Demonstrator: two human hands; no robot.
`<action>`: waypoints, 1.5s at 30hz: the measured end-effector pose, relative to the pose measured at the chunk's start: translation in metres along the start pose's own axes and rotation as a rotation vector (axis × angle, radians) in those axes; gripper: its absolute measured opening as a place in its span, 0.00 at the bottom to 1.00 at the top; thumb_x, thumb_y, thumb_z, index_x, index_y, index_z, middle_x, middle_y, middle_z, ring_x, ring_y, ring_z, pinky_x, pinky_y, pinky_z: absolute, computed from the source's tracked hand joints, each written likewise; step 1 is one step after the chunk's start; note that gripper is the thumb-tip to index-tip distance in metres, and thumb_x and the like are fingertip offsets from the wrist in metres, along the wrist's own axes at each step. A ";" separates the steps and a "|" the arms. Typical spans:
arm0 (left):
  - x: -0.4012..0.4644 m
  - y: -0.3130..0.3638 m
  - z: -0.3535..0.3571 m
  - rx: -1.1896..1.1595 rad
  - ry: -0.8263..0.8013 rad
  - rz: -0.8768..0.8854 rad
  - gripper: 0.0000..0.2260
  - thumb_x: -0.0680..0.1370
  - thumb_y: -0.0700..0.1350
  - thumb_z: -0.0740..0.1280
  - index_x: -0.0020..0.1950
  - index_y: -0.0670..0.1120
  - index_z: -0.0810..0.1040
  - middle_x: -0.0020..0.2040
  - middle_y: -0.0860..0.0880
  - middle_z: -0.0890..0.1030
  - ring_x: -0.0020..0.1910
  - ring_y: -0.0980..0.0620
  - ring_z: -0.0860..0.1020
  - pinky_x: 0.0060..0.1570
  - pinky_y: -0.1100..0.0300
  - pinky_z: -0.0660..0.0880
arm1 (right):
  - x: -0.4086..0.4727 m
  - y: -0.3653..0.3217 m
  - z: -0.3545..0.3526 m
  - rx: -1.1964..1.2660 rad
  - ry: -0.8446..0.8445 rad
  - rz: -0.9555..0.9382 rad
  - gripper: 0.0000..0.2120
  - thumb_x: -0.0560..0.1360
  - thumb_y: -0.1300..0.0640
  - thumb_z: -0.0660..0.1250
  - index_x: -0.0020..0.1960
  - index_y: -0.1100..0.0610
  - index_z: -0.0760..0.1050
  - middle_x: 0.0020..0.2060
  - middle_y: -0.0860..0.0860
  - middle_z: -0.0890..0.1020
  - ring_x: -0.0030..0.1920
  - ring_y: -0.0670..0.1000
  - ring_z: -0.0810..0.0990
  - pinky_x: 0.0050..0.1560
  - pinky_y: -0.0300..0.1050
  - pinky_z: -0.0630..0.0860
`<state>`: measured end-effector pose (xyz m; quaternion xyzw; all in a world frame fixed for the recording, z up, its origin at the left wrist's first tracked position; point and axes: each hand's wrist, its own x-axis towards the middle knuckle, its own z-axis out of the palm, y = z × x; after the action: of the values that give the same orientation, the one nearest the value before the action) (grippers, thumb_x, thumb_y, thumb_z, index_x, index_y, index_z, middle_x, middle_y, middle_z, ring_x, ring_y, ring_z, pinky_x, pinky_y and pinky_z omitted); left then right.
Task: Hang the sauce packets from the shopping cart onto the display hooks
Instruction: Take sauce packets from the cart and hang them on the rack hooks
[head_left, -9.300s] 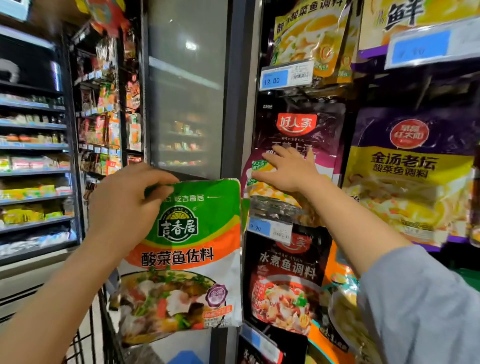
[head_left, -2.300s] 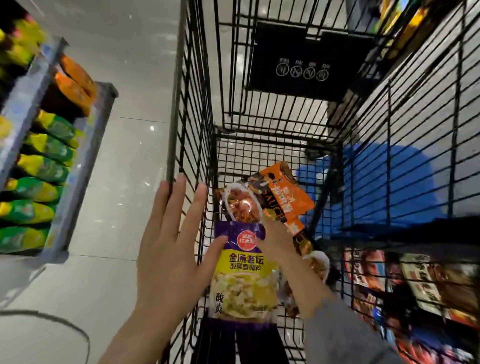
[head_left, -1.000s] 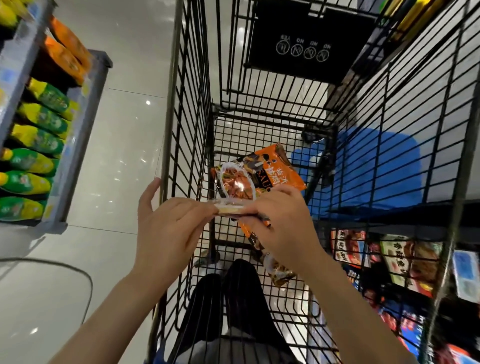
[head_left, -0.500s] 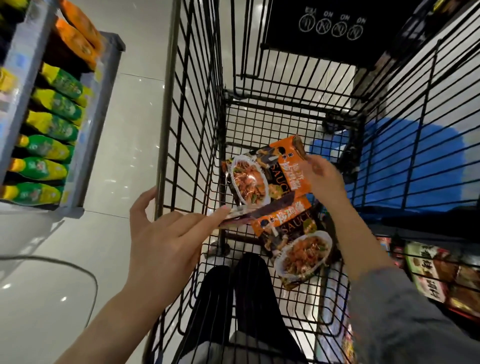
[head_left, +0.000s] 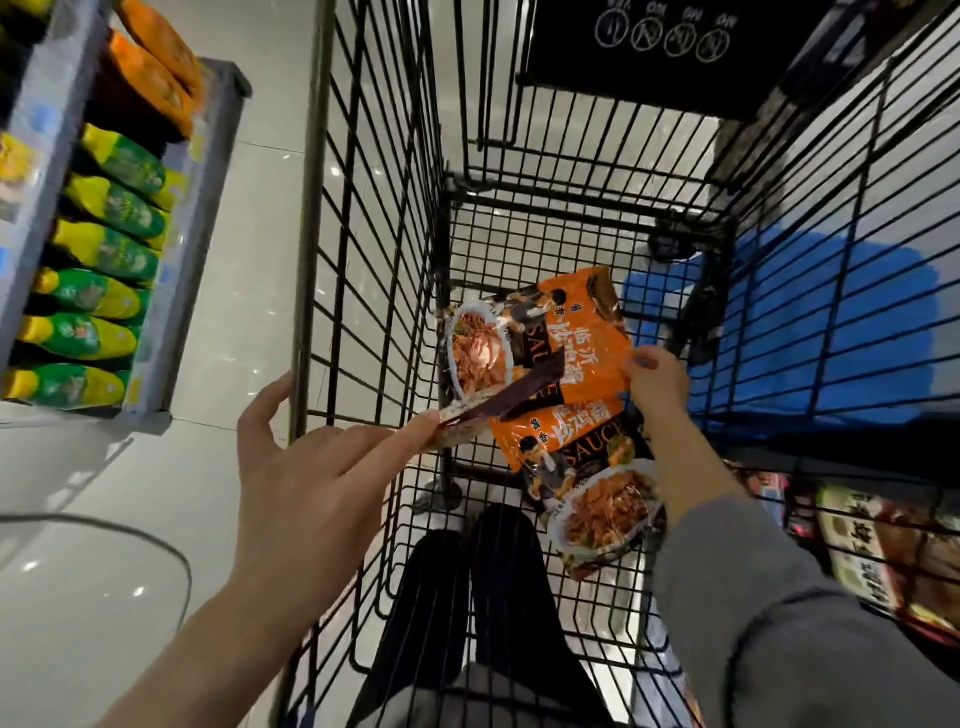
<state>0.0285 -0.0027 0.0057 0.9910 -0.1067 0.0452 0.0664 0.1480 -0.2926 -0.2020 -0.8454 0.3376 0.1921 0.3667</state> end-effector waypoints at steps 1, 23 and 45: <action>0.000 0.000 0.000 0.000 0.005 0.002 0.25 0.67 0.31 0.67 0.60 0.52 0.75 0.37 0.53 0.83 0.30 0.49 0.79 0.62 0.44 0.59 | -0.010 -0.005 -0.008 0.014 0.041 -0.078 0.07 0.77 0.57 0.64 0.52 0.57 0.77 0.48 0.52 0.79 0.47 0.50 0.75 0.46 0.45 0.71; -0.002 0.007 -0.008 -0.054 -0.074 0.016 0.21 0.72 0.41 0.53 0.55 0.47 0.82 0.33 0.48 0.82 0.30 0.44 0.79 0.64 0.42 0.56 | -0.206 -0.021 -0.145 -0.169 -0.082 -0.551 0.05 0.78 0.56 0.62 0.49 0.47 0.74 0.40 0.41 0.77 0.42 0.43 0.76 0.38 0.35 0.74; -0.007 0.007 0.008 0.058 0.052 -0.003 0.23 0.69 0.29 0.64 0.61 0.47 0.75 0.40 0.49 0.84 0.31 0.48 0.79 0.65 0.40 0.58 | 0.028 -0.013 0.036 -1.024 -0.533 -0.514 0.29 0.74 0.53 0.62 0.73 0.49 0.59 0.73 0.53 0.60 0.72 0.57 0.57 0.70 0.59 0.59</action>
<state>0.0213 -0.0090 -0.0021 0.9912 -0.1023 0.0741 0.0403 0.1738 -0.2713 -0.2349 -0.8909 -0.1140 0.4392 0.0215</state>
